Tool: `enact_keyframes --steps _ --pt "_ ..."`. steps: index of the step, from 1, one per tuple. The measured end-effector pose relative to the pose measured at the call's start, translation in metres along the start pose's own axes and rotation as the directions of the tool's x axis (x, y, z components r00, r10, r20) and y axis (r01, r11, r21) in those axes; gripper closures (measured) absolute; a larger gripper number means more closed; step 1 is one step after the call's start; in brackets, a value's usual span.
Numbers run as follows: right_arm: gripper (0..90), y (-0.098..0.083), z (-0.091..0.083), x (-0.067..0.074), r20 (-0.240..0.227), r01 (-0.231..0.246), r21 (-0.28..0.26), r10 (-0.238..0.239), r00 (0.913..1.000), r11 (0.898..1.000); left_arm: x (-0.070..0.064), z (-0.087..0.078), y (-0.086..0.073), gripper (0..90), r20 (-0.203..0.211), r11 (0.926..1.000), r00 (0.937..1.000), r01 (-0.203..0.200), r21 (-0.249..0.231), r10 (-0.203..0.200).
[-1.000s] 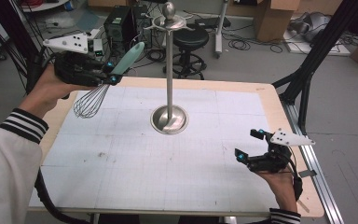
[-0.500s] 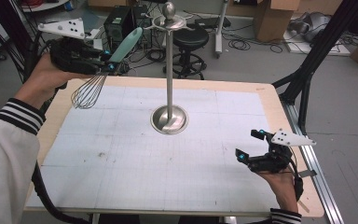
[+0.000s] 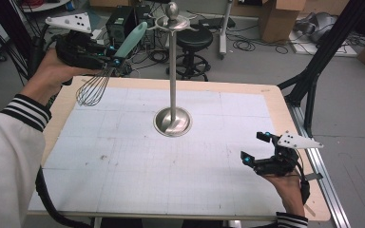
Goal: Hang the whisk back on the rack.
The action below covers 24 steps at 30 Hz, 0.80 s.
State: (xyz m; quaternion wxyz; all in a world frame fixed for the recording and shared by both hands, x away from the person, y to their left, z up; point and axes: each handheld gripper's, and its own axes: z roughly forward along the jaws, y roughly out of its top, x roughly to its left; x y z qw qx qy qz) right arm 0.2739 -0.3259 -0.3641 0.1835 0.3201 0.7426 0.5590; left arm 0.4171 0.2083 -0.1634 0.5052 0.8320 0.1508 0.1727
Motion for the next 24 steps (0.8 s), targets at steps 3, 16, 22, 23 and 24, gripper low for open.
enact_keyframes --steps 3,16,22,23,24 --pt "0.8 0.0 -0.001 -0.001 -0.001 -0.004 0.001 0.004 1.0 1.0 0.0 0.003 0.0 69.3 0.001 1.0 1.0 0.0 -0.002 0.0" --pt "0.8 -0.001 -0.001 -0.002 -0.002 -0.004 -0.003 0.004 1.0 1.0 0.002 0.019 0.0 69.3 0.003 0.9999 1.0 0.005 0.01 -0.005" --pt "0.8 -0.001 -0.002 -0.002 -0.003 -0.006 -0.003 0.006 1.0 1.0 0.002 0.028 0.0 69.3 0.004 0.9997 1.0 0.005 0.026 -0.005" --pt "0.8 -0.001 -0.002 -0.002 -0.003 -0.006 -0.003 0.006 1.0 1.0 0.002 0.029 0.0 69.3 0.002 0.9996 1.0 0.008 0.025 -0.009" --pt "0.8 -0.001 -0.002 -0.002 -0.003 -0.006 -0.004 0.006 1.0 1.0 0.002 0.03 0.0 69.3 0.002 0.9996 1.0 0.008 0.028 -0.008"
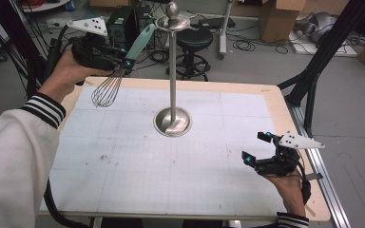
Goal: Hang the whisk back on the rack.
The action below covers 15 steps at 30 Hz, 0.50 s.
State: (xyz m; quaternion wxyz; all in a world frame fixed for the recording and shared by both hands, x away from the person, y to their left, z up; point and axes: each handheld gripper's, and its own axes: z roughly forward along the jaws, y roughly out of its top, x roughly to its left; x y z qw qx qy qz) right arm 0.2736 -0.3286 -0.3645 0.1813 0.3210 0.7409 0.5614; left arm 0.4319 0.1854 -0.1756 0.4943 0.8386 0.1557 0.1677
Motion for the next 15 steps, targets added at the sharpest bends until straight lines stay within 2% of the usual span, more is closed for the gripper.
enact_keyframes --steps 15 --pt "0.8 0.0 -0.002 0.0 -0.001 -0.005 -0.006 0.005 1.0 1.0 -0.001 0.024 0.002 69.4 -0.008 0.9997 0.9999 0.012 0.02 -0.012"
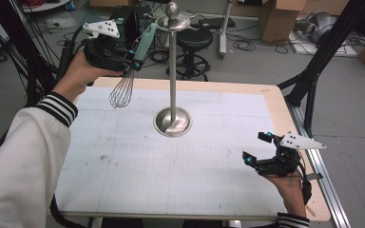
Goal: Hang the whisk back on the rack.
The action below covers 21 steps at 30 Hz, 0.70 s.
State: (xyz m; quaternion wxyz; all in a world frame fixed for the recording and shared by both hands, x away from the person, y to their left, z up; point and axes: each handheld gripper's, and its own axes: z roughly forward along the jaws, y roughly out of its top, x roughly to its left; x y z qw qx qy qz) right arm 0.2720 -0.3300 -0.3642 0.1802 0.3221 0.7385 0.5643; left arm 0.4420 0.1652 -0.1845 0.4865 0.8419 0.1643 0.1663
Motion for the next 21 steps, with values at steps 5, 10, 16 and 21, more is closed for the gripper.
enact_keyframes --steps 5,10,16,21 --pt "0.8 0.0 0.001 0.001 0.0 0.003 -0.001 -0.003 1.0 1.0 0.0 0.007 0.001 69.3 -0.005 1.0 1.0 0.002 0.003 -0.002" --pt "0.8 0.0 0.0 0.0 -0.002 0.001 -0.003 -0.001 1.0 1.0 0.0 0.012 0.002 69.3 -0.002 0.9999 1.0 0.007 0.012 -0.007" --pt "0.8 -0.001 0.0 0.0 -0.003 -0.003 -0.004 0.003 1.0 1.0 0.001 0.02 0.003 69.3 0.005 0.9999 1.0 0.007 0.01 -0.007" --pt "0.8 -0.001 0.0 0.0 -0.002 -0.003 -0.004 0.003 1.0 1.0 0.0 0.024 0.004 69.3 0.005 0.9998 0.9999 0.014 0.011 -0.014"
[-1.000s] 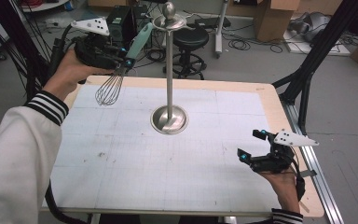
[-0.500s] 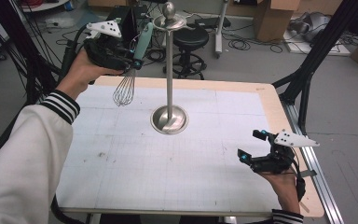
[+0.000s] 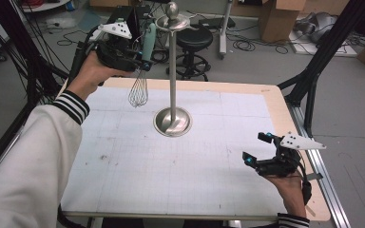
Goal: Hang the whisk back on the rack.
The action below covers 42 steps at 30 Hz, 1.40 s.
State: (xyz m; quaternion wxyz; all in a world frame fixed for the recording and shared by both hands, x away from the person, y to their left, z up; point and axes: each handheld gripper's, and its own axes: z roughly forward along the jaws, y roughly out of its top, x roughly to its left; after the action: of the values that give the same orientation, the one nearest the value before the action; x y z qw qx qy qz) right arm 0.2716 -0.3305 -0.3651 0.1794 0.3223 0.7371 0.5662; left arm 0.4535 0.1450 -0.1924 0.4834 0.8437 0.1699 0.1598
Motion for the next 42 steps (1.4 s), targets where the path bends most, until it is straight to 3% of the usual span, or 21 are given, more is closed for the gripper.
enact_keyframes --steps 18,26,36,39,42 --pt "0.8 0.0 0.0 0.001 -0.005 0.002 0.0 -0.002 1.0 1.0 -0.002 0.005 0.001 68.0 -0.002 0.9999 0.9999 0.014 0.005 -0.014" --pt "0.8 0.0 -0.002 0.001 -0.003 0.003 0.003 -0.003 1.0 1.0 -0.003 0.003 0.001 59.6 -0.015 0.9998 0.9997 0.019 -0.008 -0.019" --pt "0.8 0.001 -0.001 0.003 -0.006 0.011 0.002 -0.011 0.9999 1.0 -0.014 -0.018 0.0 35.5 -0.057 1.0 0.9984 0.001 -0.005 -0.002" --pt "0.8 0.002 -0.001 0.003 -0.005 0.011 0.002 -0.011 0.9999 1.0 -0.02 -0.027 -0.006 28.3 -0.049 0.9993 0.9987 0.013 -0.035 -0.015" --pt "0.8 0.002 -0.002 0.003 -0.004 0.011 0.001 -0.011 0.9999 1.0 -0.024 -0.035 -0.015 17.7 -0.071 0.9997 0.9974 0.014 -0.023 -0.015"
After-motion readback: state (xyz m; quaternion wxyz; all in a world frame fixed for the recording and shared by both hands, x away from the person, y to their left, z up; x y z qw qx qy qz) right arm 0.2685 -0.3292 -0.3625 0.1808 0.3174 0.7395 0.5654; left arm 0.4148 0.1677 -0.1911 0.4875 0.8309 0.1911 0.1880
